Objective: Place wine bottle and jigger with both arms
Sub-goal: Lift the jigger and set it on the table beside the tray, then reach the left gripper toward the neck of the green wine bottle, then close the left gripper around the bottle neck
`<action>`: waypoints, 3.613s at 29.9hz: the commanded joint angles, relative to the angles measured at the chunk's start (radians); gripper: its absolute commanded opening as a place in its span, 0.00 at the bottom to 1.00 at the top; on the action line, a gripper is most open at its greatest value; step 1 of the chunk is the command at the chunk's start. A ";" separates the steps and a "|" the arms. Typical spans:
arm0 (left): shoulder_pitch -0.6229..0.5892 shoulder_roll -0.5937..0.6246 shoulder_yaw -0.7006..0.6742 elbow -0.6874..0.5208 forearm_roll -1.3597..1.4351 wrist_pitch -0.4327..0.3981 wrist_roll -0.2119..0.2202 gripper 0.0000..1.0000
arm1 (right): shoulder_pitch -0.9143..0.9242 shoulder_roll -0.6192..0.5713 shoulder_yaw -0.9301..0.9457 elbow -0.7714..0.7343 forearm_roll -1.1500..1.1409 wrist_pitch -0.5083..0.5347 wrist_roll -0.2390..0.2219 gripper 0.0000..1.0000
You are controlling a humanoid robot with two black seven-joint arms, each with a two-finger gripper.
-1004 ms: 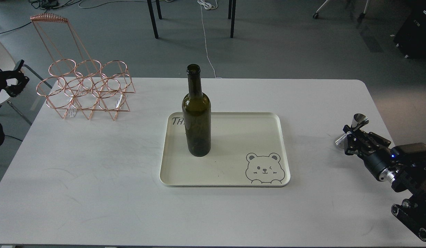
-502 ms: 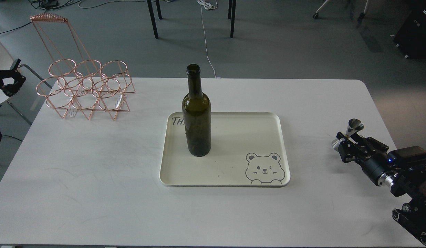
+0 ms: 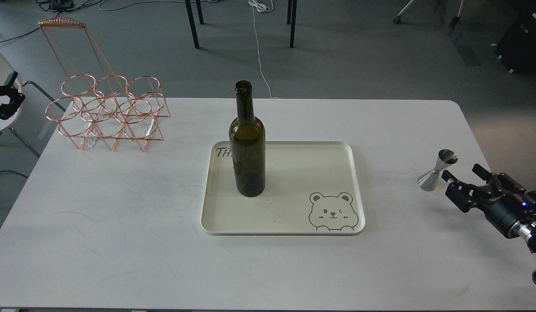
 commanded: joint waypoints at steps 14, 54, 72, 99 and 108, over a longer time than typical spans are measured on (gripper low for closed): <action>0.023 0.262 0.061 -0.279 0.140 0.000 0.009 0.98 | 0.284 -0.211 0.005 0.184 0.750 0.277 0.049 0.99; 0.017 0.007 0.076 -1.135 2.173 0.288 0.008 0.97 | 0.613 0.147 0.180 -0.601 1.849 0.977 -0.025 1.00; 0.000 -0.128 0.075 -1.062 2.245 0.326 0.013 0.86 | 0.606 0.137 0.132 -0.601 1.846 0.977 -0.017 1.00; -0.029 -0.171 0.076 -0.988 2.260 0.358 0.011 0.37 | 0.596 0.114 0.129 -0.597 1.846 0.977 -0.020 1.00; -0.035 -0.149 0.069 -1.022 2.288 0.357 0.003 0.15 | 0.597 0.114 0.128 -0.597 1.845 0.977 -0.020 1.00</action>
